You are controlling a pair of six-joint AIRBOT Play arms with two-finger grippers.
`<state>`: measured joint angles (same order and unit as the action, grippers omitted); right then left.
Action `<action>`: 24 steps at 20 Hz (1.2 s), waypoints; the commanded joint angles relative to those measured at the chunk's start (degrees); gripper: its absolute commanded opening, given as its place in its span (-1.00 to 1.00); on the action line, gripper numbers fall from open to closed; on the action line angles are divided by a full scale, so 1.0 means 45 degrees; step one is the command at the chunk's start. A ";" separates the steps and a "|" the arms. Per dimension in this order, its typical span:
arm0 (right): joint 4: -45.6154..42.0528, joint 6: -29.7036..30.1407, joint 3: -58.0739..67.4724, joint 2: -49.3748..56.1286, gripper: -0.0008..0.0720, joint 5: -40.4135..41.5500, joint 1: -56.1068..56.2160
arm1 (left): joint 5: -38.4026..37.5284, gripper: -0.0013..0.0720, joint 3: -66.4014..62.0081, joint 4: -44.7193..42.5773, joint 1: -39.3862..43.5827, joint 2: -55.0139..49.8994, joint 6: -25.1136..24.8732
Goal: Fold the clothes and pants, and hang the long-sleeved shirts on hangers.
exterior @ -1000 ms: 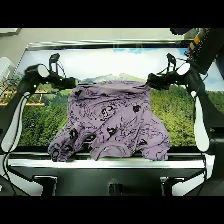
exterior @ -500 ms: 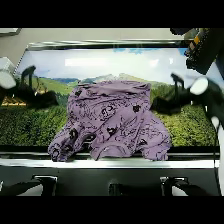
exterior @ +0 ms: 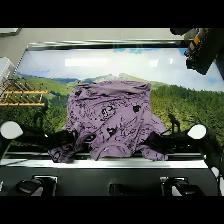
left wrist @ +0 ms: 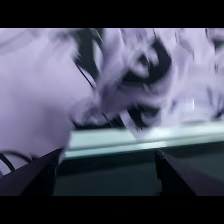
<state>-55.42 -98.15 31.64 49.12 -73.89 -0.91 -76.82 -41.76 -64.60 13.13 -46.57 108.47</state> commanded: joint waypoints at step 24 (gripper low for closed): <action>-0.0549 -0.0962 -0.0962 -0.2637 -0.85 0.0612 0.0010 | 0.5848 -0.90 0.1593 0.1360 0.2997 -0.3191 0.1773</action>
<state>-55.13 -100.12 27.14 40.38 -67.16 -0.91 -50.54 -34.37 -59.59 26.61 -61.14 118.06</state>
